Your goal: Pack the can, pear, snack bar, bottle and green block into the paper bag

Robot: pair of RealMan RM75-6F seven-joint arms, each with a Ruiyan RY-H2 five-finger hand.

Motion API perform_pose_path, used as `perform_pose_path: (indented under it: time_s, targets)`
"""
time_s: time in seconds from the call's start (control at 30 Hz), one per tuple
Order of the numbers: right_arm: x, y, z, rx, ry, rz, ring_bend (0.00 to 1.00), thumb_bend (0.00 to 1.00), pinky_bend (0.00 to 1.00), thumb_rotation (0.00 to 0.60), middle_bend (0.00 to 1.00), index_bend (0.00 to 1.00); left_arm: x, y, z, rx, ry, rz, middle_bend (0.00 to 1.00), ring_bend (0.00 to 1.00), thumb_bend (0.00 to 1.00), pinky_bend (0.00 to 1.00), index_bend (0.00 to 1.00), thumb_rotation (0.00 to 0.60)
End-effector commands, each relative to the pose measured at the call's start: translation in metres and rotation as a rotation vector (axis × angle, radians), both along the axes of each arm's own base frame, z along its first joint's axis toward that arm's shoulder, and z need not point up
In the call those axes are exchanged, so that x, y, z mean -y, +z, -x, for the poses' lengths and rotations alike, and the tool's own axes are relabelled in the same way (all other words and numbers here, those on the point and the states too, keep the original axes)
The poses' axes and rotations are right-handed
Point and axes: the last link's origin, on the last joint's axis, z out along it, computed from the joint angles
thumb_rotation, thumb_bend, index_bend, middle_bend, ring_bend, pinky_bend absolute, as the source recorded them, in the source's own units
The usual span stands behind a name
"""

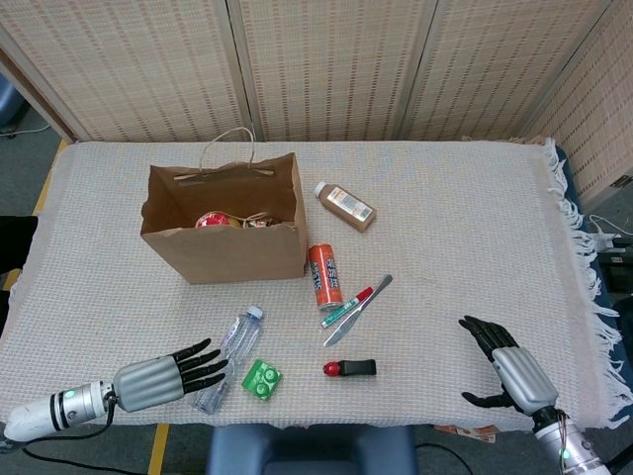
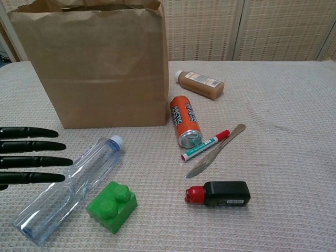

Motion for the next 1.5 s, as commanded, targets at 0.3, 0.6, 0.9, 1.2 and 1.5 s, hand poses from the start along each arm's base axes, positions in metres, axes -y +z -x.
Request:
perform_pose_path:
  time_s: [0.3, 0.6, 0.9, 1.2, 1.5]
  targets:
    - [0.005, 0.006, -0.007, 0.19, 0.072, 0.11, 0.0, 0.05, 0.0, 0.6, 0.0, 0.0, -0.013, -0.016, -0.008, -0.012, 0.011, 0.012, 0.0, 0.0, 0.36, 0.08, 0.0, 0.6]
    - [0.006, 0.004, -0.007, 0.188, 0.051, 0.094, 0.0, 0.05, 0.0, 0.6, 0.0, 0.0, -0.007, -0.028, -0.018, 0.005, -0.152, 0.043, 0.0, 0.0, 0.36, 0.04, 0.0, 0.6]
    - [0.005, 0.003, -0.008, 0.189, 0.03, 0.073, 0.0, 0.05, 0.0, 0.6, 0.0, 0.0, -0.013, -0.049, -0.026, 0.0, -0.191, 0.05, 0.0, 0.0, 0.36, 0.04, 0.0, 0.6]
    - [0.004, 0.003, -0.007, 0.189, 0.014, 0.048, 0.0, 0.05, 0.0, 0.6, 0.0, 0.0, -0.029, -0.063, -0.027, -0.055, -0.202, 0.016, 0.0, 0.0, 0.36, 0.04, 0.0, 0.6]
    - [0.005, 0.003, -0.006, 0.186, 0.003, 0.038, 0.0, 0.05, 0.0, 0.6, 0.0, 0.0, -0.044, -0.076, -0.027, -0.107, -0.201, 0.003, 0.0, 0.0, 0.36, 0.04, 0.0, 0.6]
